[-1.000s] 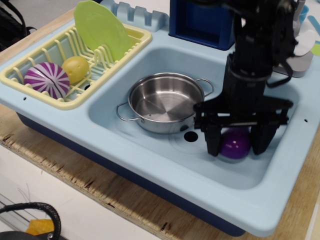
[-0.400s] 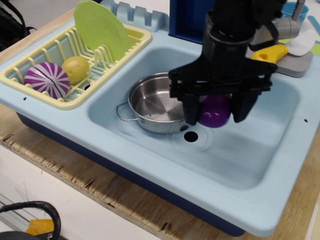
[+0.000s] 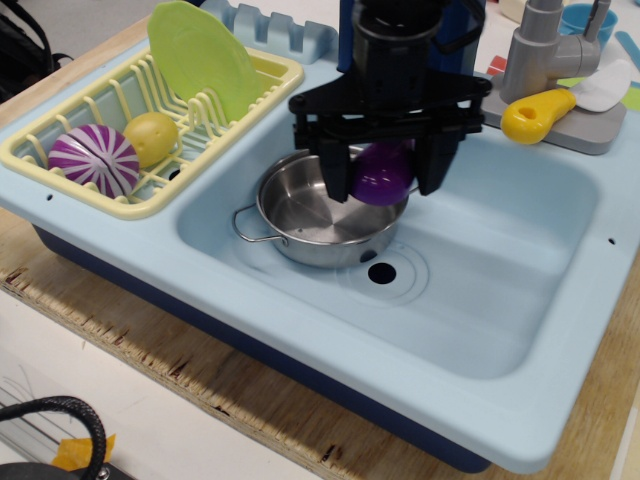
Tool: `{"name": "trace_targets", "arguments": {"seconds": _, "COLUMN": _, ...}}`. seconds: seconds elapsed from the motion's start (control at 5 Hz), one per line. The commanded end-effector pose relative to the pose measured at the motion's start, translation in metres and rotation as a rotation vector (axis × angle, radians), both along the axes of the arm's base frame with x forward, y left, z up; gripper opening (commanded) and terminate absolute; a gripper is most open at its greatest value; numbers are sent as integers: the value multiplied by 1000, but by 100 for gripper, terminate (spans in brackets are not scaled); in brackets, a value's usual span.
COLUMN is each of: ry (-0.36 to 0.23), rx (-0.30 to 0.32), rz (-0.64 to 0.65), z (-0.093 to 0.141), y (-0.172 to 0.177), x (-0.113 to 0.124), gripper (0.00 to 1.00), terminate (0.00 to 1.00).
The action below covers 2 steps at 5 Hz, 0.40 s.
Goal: Put eggplant into pot or pan
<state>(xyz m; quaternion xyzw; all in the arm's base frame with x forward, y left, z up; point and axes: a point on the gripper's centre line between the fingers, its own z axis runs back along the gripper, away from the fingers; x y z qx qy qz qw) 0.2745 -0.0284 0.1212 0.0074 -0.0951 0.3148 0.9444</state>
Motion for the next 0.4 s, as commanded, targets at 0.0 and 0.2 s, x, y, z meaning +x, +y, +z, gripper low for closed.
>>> {"name": "trace_targets", "arguments": {"seconds": 0.0, "ry": -35, "rx": -18, "rz": 1, "z": 5, "y": 29, "x": 5, "gripper": 100, "terminate": 0}}
{"name": "trace_targets", "arguments": {"seconds": 0.2, "ry": -35, "rx": -18, "rz": 1, "z": 5, "y": 29, "x": 5, "gripper": 100, "terminate": 100}}
